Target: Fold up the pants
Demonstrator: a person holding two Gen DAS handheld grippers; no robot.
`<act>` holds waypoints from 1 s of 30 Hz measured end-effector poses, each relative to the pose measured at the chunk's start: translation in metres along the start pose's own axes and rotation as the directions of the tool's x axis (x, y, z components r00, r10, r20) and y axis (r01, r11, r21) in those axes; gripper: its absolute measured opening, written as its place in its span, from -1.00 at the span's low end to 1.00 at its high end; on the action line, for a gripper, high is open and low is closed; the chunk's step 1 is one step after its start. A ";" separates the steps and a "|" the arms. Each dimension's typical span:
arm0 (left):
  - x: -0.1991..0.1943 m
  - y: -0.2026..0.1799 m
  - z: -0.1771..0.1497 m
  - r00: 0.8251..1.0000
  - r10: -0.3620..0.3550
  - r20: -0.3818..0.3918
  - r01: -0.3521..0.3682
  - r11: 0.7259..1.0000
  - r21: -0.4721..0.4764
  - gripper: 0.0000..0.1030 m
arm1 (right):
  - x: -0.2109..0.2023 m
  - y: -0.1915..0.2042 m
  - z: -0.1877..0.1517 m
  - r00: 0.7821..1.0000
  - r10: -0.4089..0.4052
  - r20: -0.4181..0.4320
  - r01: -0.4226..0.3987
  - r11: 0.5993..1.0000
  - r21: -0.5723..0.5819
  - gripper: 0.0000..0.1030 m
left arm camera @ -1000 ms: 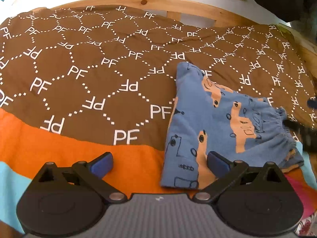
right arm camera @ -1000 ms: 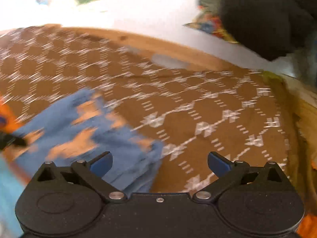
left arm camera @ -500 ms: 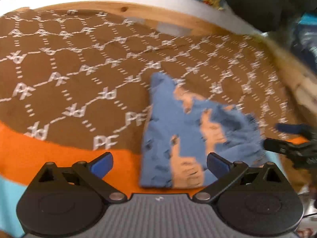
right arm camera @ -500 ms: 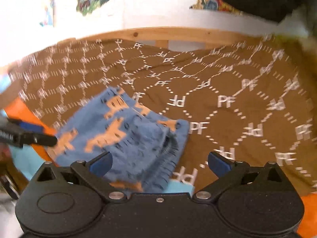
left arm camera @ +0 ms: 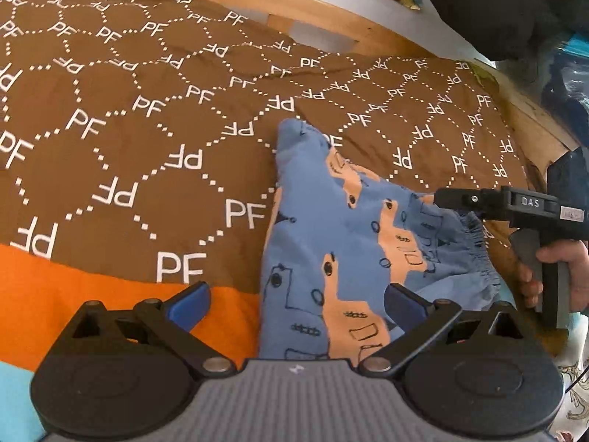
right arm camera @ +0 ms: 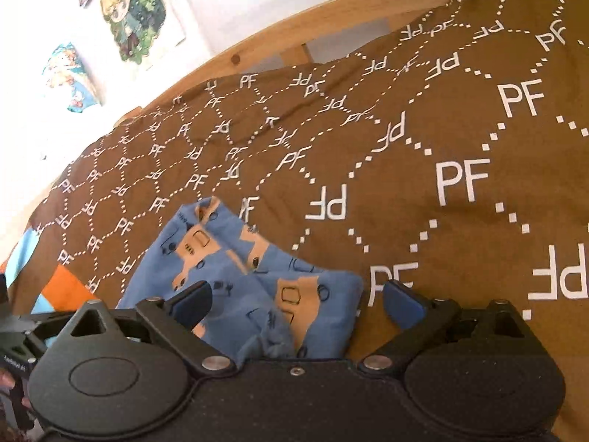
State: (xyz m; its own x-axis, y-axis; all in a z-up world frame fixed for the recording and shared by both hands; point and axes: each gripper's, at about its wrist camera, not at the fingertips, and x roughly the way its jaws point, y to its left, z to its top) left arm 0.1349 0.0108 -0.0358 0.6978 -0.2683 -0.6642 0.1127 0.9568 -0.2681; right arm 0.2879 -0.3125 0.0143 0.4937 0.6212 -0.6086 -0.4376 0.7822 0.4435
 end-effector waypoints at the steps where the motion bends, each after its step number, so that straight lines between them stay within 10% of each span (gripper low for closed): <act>1: 0.000 0.000 0.000 1.000 -0.002 0.001 0.002 1.000 0.004 1.00 | 0.001 0.001 -0.001 1.000 -0.005 0.004 0.005 1.000 0.002 0.89; 7: -0.002 0.000 -0.003 1.000 -0.003 0.000 0.003 1.000 0.023 1.00 | 0.003 0.000 -0.011 0.997 -0.054 0.048 0.054 0.999 0.003 0.53; 14: -0.003 0.000 -0.003 1.000 -0.009 -0.006 0.009 1.000 0.019 0.99 | 0.004 -0.006 -0.018 0.993 -0.095 0.073 0.092 0.995 0.042 -0.38; 30: -0.005 0.000 0.006 0.996 0.006 -0.089 -0.013 0.997 -0.075 -0.24 | 0.004 -0.002 -0.028 0.985 -0.120 0.120 0.120 0.993 0.010 -0.54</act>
State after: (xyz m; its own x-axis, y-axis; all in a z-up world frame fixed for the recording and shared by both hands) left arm 0.1352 0.0124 -0.0282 0.6327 -0.2715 -0.7252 0.0502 0.9489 -0.3115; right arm 0.2694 -0.3128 -0.0077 0.6296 0.5240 -0.5737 -0.3679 0.8514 0.3739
